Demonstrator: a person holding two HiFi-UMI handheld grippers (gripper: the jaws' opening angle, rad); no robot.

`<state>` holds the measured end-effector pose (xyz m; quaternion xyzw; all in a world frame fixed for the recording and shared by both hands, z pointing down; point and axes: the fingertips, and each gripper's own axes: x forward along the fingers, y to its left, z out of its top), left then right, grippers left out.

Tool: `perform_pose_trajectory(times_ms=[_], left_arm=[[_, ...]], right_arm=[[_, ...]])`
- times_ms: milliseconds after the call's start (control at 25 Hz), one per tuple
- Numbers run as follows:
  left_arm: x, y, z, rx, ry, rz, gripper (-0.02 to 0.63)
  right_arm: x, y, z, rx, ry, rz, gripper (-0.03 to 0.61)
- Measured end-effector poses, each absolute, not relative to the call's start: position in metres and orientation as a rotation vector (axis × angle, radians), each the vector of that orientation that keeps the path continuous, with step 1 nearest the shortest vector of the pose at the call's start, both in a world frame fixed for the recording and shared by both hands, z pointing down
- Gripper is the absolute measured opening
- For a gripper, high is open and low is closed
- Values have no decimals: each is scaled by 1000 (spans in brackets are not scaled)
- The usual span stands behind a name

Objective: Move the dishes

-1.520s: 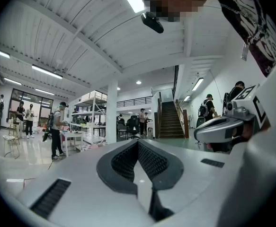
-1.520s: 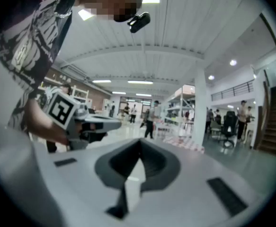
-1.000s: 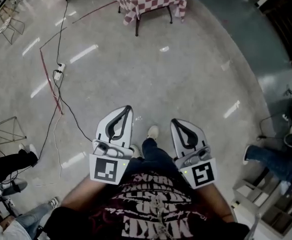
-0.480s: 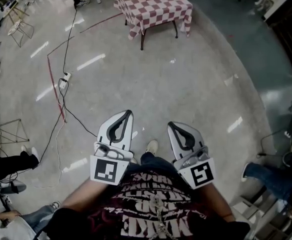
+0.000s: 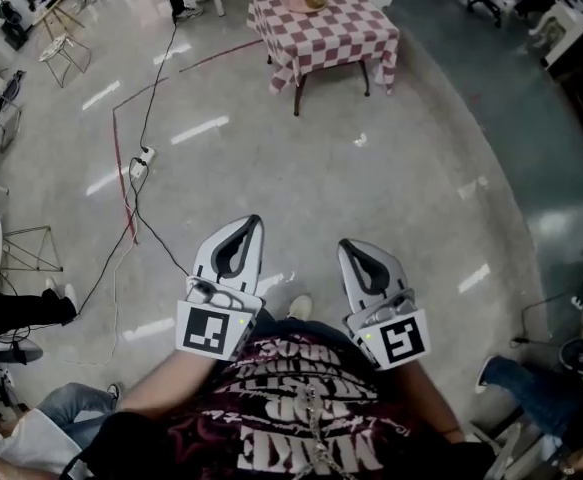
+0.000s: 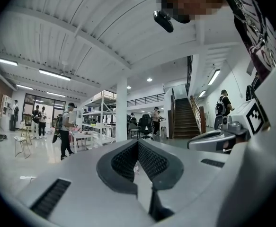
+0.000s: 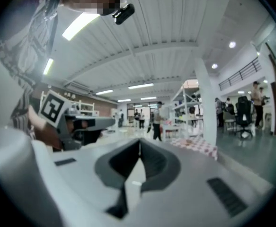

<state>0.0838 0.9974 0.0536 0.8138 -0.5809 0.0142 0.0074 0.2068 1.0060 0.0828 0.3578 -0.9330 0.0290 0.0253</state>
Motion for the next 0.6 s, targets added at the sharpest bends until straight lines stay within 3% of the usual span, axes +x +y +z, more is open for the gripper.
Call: perform_pose_trajectory(times_ms=[600], left_arm=[[112, 983, 54, 2583, -1799, 153, 26]], right_arm=[[260, 984, 82, 1302, -2859, 155, 34]])
